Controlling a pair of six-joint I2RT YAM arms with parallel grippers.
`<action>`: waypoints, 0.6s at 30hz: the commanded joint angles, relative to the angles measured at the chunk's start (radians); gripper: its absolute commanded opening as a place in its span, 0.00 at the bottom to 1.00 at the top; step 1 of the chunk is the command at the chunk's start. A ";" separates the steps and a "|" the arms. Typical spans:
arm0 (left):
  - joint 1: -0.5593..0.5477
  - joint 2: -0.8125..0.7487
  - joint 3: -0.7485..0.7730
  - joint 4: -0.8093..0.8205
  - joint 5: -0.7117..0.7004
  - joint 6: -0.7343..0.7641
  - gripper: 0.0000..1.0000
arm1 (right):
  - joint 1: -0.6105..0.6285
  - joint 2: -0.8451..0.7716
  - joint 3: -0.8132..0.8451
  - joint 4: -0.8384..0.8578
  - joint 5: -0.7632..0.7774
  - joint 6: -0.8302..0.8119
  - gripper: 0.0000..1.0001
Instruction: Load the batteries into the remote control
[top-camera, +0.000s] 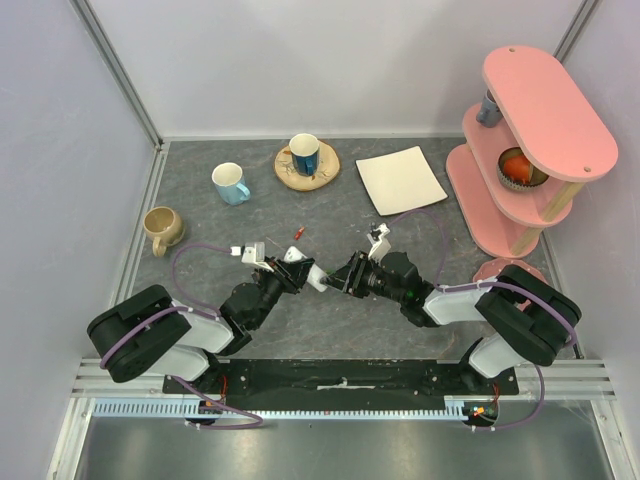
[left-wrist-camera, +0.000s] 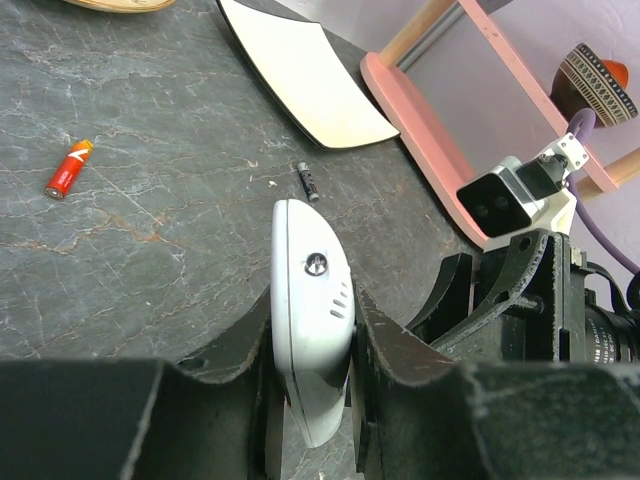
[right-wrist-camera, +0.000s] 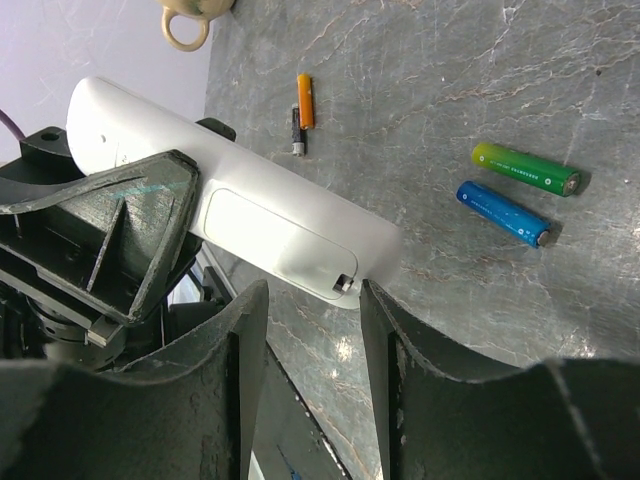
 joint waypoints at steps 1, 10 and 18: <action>-0.007 -0.019 0.014 0.355 0.074 -0.019 0.02 | 0.002 -0.014 0.053 0.039 -0.016 -0.015 0.50; -0.007 -0.026 0.015 0.355 0.097 -0.002 0.02 | 0.003 -0.014 0.067 0.031 -0.034 -0.019 0.50; -0.007 -0.025 0.017 0.356 0.105 0.004 0.02 | 0.003 -0.011 0.071 0.029 -0.045 -0.019 0.50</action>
